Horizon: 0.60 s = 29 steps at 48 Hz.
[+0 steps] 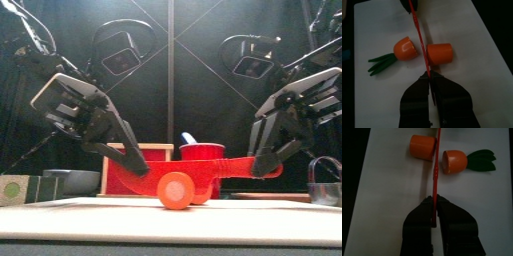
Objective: Drop knife in cup
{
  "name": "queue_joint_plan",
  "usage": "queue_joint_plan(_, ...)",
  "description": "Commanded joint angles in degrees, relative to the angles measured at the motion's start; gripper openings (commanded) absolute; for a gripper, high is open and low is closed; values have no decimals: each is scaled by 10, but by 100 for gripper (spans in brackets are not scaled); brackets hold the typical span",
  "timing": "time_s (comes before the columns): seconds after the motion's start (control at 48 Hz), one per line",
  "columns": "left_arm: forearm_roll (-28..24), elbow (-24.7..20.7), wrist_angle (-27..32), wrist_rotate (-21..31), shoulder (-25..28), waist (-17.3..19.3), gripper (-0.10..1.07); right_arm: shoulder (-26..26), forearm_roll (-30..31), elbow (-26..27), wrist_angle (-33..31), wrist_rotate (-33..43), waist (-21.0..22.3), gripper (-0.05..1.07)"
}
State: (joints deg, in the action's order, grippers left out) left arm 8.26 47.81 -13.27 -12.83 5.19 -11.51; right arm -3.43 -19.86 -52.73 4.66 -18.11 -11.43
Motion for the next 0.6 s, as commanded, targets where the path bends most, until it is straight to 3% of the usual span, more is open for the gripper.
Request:
queue_joint_plan(0.0,-4,-3,4,-3,-17,-2,39,-18,4,6,-6,-3,-4,21)
queue_joint_plan(0.333,-34,-1,4,-3,-92,8,39,-93,87,25,-26,-3,20,21)
queue_joint_plan(0.583,-35,-14,-37,-4,-130,31,42,-181,96,24,-93,-3,37,21)
